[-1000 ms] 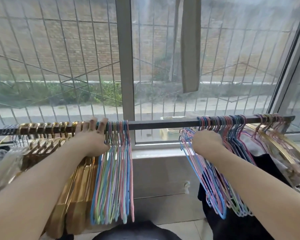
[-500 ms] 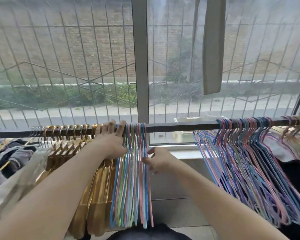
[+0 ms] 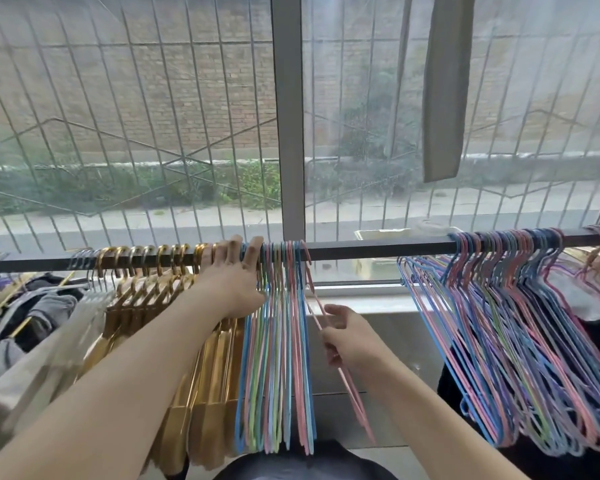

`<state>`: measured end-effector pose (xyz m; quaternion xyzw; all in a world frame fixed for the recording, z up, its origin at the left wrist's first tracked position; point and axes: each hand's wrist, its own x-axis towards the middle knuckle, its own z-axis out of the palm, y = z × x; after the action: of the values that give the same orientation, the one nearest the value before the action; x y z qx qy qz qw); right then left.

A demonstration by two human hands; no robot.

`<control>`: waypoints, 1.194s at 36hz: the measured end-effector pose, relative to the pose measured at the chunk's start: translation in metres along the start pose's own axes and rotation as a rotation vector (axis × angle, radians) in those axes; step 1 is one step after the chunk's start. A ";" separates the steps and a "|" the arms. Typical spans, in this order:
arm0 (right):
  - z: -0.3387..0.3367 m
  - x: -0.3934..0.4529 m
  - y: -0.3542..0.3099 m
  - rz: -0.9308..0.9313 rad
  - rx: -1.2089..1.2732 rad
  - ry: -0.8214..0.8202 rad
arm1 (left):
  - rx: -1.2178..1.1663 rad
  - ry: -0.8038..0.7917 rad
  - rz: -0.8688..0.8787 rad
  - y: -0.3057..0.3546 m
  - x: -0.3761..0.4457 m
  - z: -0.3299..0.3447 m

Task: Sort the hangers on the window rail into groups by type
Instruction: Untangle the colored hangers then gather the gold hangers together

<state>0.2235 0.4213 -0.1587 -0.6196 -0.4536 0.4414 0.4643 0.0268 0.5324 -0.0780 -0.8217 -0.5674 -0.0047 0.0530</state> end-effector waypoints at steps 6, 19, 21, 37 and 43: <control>-0.036 -0.031 -0.024 0.016 0.562 -0.180 | 0.001 0.006 -0.006 -0.003 0.003 -0.002; -0.097 -0.093 -0.044 -0.479 0.773 -0.276 | 0.002 0.031 0.004 -0.001 0.003 0.004; -0.095 -0.098 -0.051 -0.522 0.722 -0.254 | 0.005 0.029 -0.001 -0.002 0.003 0.004; -0.044 -0.033 -0.114 -0.546 0.161 0.084 | 0.010 0.013 -0.020 0.001 0.000 0.003; -0.044 -0.036 -0.064 -0.425 0.209 0.136 | 0.026 0.011 -0.021 0.003 0.001 -0.003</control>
<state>0.2490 0.3884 -0.0842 -0.4871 -0.4932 0.3357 0.6378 0.0296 0.5320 -0.0752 -0.8148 -0.5759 -0.0024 0.0670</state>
